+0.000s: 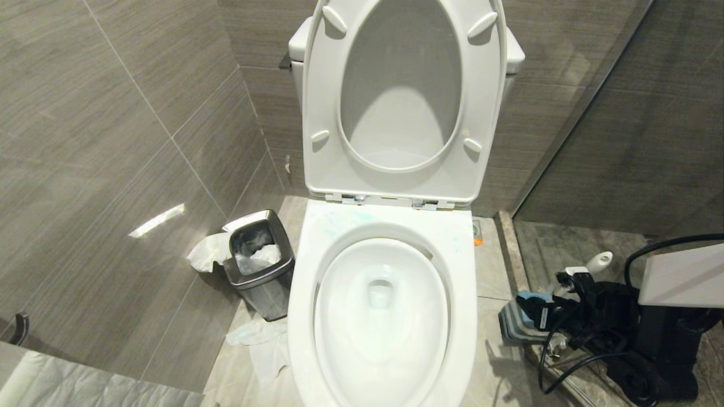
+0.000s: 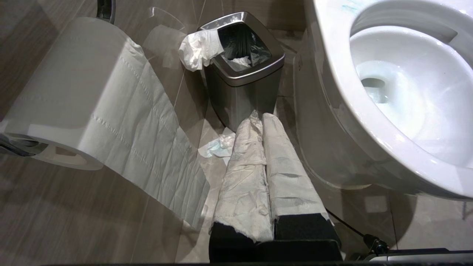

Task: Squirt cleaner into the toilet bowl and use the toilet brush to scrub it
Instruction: Pour in the cleaning agent

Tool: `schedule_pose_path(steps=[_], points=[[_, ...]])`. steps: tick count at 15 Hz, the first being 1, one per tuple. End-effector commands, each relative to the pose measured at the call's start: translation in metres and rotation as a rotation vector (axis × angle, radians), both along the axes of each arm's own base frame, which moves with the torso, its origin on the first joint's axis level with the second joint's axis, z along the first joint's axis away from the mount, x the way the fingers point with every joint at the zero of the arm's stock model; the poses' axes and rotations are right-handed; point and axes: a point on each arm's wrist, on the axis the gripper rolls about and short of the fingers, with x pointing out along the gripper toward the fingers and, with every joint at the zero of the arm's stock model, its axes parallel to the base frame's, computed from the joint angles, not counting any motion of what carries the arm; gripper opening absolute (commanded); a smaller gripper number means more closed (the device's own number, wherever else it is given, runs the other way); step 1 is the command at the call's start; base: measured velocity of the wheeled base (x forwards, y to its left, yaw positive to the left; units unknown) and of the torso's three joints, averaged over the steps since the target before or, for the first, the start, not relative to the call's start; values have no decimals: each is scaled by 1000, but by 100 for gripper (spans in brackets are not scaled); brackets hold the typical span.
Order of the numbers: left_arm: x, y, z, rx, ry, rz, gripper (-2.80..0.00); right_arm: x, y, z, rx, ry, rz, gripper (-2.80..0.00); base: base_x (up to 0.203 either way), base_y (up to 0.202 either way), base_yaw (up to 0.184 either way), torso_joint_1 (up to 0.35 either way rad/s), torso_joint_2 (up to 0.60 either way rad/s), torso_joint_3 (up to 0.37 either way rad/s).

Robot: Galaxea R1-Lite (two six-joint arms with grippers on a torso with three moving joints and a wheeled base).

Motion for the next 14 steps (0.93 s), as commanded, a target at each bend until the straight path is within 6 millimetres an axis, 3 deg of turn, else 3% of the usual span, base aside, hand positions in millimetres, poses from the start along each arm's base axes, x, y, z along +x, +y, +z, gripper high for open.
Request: schedule_pose_path(steps=[1,10,14], points=[[0,0,0,1,2,0,-280,2,1,0,0,-11,5,0,0,0,0,0,0,0],[0,0,0,6,1,0,-280,3,9,8,-4,-36,25,0,0,0,0,0,0,0],[0,0,0,6,1,1,-280,5,10,6,-4,-37,30,0,0,0,0,1,1,-144]])
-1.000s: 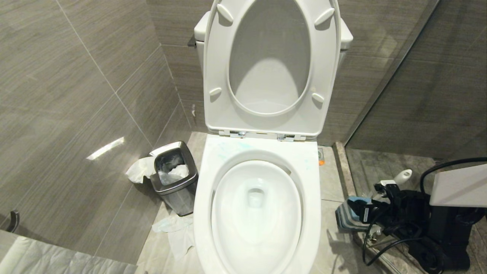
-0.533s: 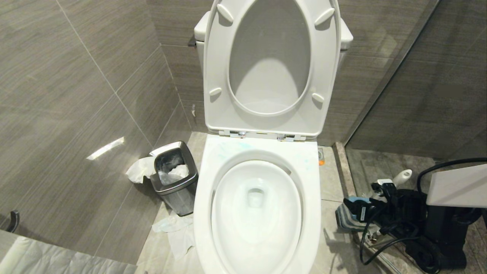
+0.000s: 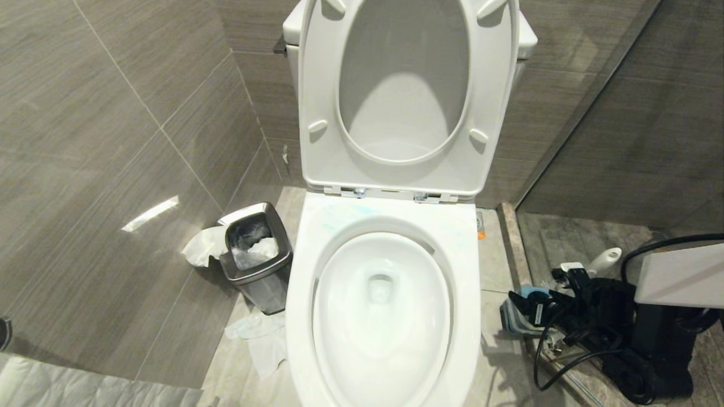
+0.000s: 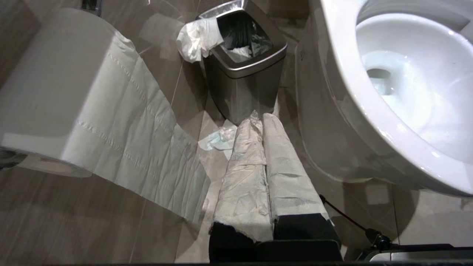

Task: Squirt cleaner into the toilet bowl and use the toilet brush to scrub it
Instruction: Pour in the cleaning agent

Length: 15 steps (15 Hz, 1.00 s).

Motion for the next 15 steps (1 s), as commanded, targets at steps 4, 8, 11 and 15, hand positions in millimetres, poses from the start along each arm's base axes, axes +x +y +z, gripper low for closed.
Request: schedule_pose_path(steps=[4,8,11,15], points=[[0,0,0,0,1,0,-280,3,3,5,0,-27,10,0,0,0,0,3,2,-190],[0,0,0,0,2,0,-280,8,10,9,-1,-55,31,0,0,0,0,2,0,-197],[0,0,0,0,2,0,-280,13,16,10,-11,-75,51,0,0,0,0,2,4,-196],[0,0,0,0,3,0,-280,22,20,11,-16,-105,61,0,0,0,0,5,5,-199]])
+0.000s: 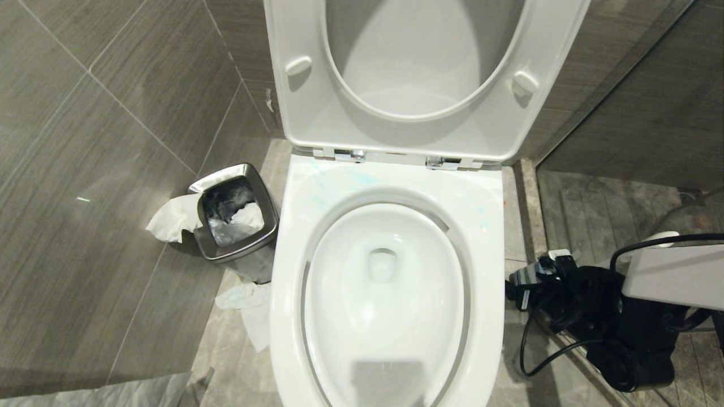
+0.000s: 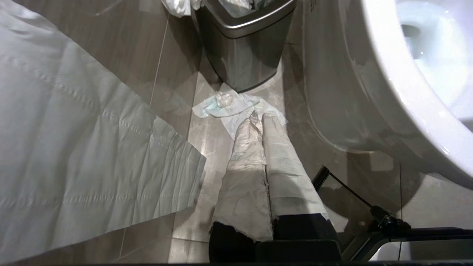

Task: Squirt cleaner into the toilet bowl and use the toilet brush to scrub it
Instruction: Pour in the cleaning agent

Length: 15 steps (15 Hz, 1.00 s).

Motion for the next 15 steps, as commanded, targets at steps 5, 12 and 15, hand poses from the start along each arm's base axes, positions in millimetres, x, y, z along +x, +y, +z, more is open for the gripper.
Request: schedule_pose_path(steps=[5,12,15], points=[[0,0,0,1,2,0,-280,18,8,5,-18,-76,20,0,0,0,0,4,4,-195],[0,0,0,1,-1,1,-280,21,10,15,-24,-114,26,0,0,0,0,0,3,-197],[0,0,0,0,-1,0,-280,22,10,22,-21,-133,25,0,0,0,0,2,2,-195]])
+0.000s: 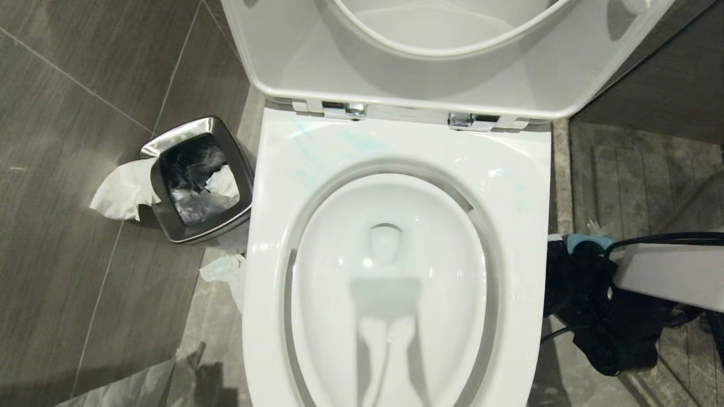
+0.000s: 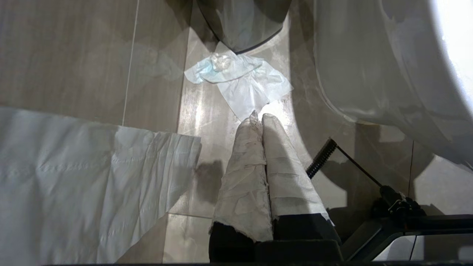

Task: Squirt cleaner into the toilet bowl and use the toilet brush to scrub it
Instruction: Pour in the cleaning agent

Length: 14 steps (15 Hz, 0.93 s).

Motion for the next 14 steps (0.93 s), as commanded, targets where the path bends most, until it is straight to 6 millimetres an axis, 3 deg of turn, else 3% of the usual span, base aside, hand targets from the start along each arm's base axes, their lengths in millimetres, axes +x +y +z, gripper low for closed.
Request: schedule_pose_path(steps=[1,6,14], points=[[0,0,0,-2,2,-1,-280,2,1,9,1,-37,5,0,0,0,0,1,-4,-131],[0,0,0,-2,2,-1,-280,25,9,31,-8,-165,39,0,0,0,0,1,0,-24],[0,0,0,-8,2,1,-280,48,13,45,-28,-277,99,0,0,0,0,0,0,0]])
